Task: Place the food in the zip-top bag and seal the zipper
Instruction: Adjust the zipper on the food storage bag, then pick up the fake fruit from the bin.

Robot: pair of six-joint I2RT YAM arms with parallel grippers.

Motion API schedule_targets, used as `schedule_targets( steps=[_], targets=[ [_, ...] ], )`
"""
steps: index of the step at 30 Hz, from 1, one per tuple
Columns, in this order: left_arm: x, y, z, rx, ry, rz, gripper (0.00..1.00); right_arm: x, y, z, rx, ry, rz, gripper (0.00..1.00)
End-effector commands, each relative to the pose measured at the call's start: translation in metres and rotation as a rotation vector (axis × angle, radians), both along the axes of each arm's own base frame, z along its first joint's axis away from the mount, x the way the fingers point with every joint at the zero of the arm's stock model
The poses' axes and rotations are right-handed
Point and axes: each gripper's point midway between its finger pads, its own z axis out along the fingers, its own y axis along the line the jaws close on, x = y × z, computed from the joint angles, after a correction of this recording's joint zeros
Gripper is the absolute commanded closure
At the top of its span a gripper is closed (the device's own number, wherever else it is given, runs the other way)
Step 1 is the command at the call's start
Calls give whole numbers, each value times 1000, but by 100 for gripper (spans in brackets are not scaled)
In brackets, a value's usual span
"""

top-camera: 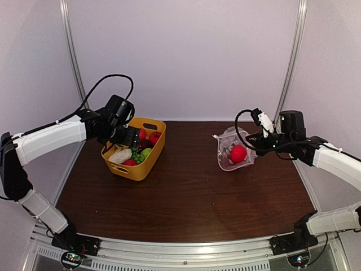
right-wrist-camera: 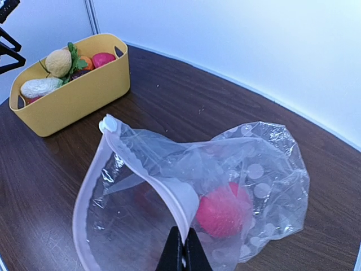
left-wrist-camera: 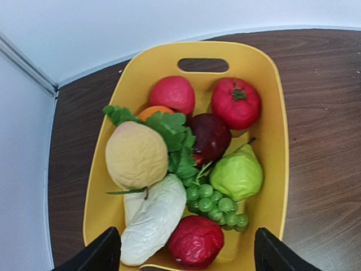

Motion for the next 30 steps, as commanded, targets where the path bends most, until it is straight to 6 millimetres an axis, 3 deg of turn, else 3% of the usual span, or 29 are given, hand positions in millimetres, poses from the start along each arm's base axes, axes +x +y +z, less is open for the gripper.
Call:
schedule_targets(
  steps=[1,3,10,13,24,30],
  targets=[
    [21,32,3,2,30,100,18,3,-11,21,0,-85,-32,100],
    [37,41,-2,21,45,119,18,1,-11,21,2,-85,-25,100],
    [77,42,-25,67,122,105,17,-2,-13,25,9,-93,-13,100],
    [87,47,-36,97,156,126,22,-1,-14,26,3,-95,-15,100],
    [99,70,-61,188,206,201,23,-3,-14,25,5,-90,-7,100],
    [100,66,-84,186,264,172,26,-3,-14,23,2,-83,-5,100]
  ],
)
